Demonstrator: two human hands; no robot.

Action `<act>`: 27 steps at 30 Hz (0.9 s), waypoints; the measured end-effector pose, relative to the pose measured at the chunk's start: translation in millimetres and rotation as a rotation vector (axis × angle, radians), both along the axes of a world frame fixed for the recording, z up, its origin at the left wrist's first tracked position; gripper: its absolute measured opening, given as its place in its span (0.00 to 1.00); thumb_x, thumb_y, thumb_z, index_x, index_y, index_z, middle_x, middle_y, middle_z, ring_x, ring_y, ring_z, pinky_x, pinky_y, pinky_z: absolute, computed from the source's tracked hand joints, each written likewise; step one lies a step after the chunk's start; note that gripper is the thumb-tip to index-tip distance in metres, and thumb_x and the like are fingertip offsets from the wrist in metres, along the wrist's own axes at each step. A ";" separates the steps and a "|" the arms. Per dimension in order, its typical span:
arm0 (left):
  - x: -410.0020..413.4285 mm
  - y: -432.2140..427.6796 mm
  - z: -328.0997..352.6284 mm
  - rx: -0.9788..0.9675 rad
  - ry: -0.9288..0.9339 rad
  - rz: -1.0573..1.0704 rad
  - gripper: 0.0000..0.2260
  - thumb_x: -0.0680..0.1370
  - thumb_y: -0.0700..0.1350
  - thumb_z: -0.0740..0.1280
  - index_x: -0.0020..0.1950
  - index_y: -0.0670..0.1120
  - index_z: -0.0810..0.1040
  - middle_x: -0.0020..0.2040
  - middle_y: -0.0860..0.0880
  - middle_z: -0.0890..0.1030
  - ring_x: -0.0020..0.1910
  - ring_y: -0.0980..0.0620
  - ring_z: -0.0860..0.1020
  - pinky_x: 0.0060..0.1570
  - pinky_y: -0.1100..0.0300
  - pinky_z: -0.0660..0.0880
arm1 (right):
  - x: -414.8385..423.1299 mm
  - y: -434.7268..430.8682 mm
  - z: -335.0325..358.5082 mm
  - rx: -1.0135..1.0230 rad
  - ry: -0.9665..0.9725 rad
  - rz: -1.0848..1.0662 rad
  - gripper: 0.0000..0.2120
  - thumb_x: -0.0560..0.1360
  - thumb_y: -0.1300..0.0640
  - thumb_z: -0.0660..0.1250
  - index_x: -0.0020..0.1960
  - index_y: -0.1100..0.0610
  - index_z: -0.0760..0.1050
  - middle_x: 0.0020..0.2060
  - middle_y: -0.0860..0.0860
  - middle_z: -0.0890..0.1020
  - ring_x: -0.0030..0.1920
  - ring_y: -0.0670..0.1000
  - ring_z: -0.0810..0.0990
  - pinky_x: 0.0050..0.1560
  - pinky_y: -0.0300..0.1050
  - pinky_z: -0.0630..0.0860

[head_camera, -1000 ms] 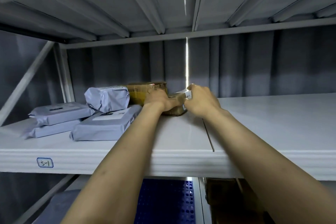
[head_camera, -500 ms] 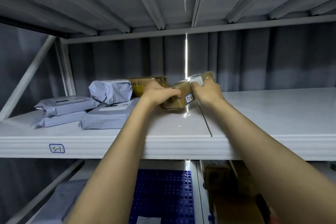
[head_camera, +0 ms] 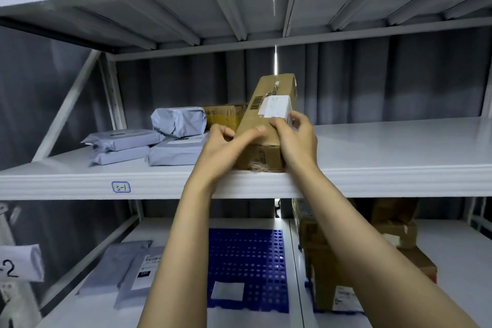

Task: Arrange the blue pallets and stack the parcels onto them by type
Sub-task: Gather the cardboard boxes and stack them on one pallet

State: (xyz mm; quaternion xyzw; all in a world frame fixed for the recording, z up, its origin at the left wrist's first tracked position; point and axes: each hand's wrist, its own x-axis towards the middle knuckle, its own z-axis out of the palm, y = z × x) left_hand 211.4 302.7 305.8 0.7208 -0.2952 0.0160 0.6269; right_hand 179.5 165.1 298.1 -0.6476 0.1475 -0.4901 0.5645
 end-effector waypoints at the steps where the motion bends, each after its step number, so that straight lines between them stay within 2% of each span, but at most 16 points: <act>1: -4.9 6.3 -3.4 -0.051 0.022 -0.030 0.23 0.68 0.61 0.73 0.48 0.48 0.69 0.48 0.50 0.77 0.44 0.54 0.77 0.42 0.57 0.74 | -7.6 6.2 -5.3 0.000 -0.021 0.010 0.24 0.72 0.50 0.70 0.67 0.53 0.72 0.62 0.49 0.77 0.61 0.49 0.76 0.58 0.44 0.73; 3: -14.3 16.2 -11.2 -0.136 0.057 -0.072 0.18 0.71 0.59 0.72 0.49 0.48 0.72 0.51 0.49 0.79 0.47 0.53 0.78 0.45 0.55 0.77 | -23.5 18.5 -16.0 -0.010 -0.078 0.038 0.22 0.73 0.51 0.70 0.66 0.52 0.73 0.61 0.48 0.77 0.58 0.47 0.77 0.56 0.43 0.76; 6: -25.3 25.1 -28.5 -0.256 0.130 -0.083 0.15 0.73 0.53 0.71 0.54 0.49 0.74 0.55 0.49 0.80 0.51 0.52 0.79 0.42 0.57 0.75 | -48.3 37.4 -35.5 -0.016 -0.194 0.111 0.20 0.75 0.55 0.69 0.66 0.55 0.72 0.60 0.48 0.77 0.50 0.37 0.79 0.41 0.31 0.77; 8: -33.9 28.9 -45.3 -0.337 0.177 -0.091 0.13 0.73 0.49 0.72 0.55 0.49 0.75 0.54 0.48 0.80 0.50 0.52 0.80 0.42 0.57 0.75 | -62.7 47.8 -52.5 -0.014 -0.256 0.150 0.19 0.76 0.59 0.68 0.66 0.59 0.71 0.60 0.50 0.77 0.47 0.32 0.79 0.40 0.29 0.75; 11: -49.5 33.3 -77.6 -0.413 0.169 -0.086 0.14 0.73 0.46 0.73 0.56 0.47 0.76 0.54 0.47 0.81 0.50 0.51 0.80 0.44 0.59 0.75 | -81.9 58.3 -83.8 -0.017 -0.316 0.189 0.23 0.73 0.58 0.69 0.67 0.61 0.70 0.62 0.52 0.77 0.52 0.37 0.80 0.45 0.33 0.77; 14: -62.7 39.3 -114.6 -0.484 0.161 -0.126 0.20 0.68 0.46 0.74 0.58 0.44 0.75 0.55 0.45 0.81 0.51 0.51 0.81 0.46 0.61 0.76 | -98.4 63.8 -116.9 -0.011 -0.350 0.217 0.29 0.70 0.55 0.69 0.68 0.63 0.68 0.63 0.55 0.76 0.55 0.43 0.80 0.48 0.37 0.78; 16: -68.3 43.4 -138.4 -0.505 0.168 -0.157 0.22 0.67 0.47 0.73 0.59 0.44 0.75 0.57 0.45 0.81 0.53 0.50 0.81 0.46 0.61 0.77 | -105.9 65.4 -137.7 -0.005 -0.349 0.246 0.28 0.70 0.58 0.70 0.68 0.63 0.67 0.63 0.56 0.76 0.57 0.47 0.80 0.50 0.40 0.79; 19: -73.7 49.5 -170.0 -0.496 0.191 -0.189 0.28 0.64 0.50 0.74 0.62 0.45 0.73 0.59 0.44 0.79 0.53 0.50 0.81 0.45 0.61 0.78 | -113.7 67.2 -164.1 -0.012 -0.307 0.317 0.29 0.68 0.55 0.70 0.67 0.59 0.67 0.64 0.57 0.75 0.60 0.54 0.79 0.53 0.46 0.78; 22: -74.0 57.7 -190.8 -0.476 0.238 -0.224 0.32 0.62 0.50 0.73 0.63 0.43 0.71 0.60 0.42 0.79 0.50 0.52 0.81 0.43 0.62 0.77 | -119.1 67.8 -182.7 -0.025 -0.242 0.385 0.28 0.66 0.55 0.69 0.65 0.56 0.69 0.64 0.56 0.75 0.63 0.53 0.77 0.55 0.44 0.77; 27: -67.8 74.8 -216.9 -0.352 0.288 -0.205 0.34 0.60 0.52 0.74 0.64 0.43 0.72 0.58 0.44 0.81 0.54 0.49 0.81 0.45 0.60 0.78 | -119.3 71.5 -203.6 -0.083 -0.099 0.502 0.28 0.64 0.55 0.68 0.63 0.56 0.70 0.63 0.59 0.75 0.64 0.57 0.76 0.55 0.47 0.77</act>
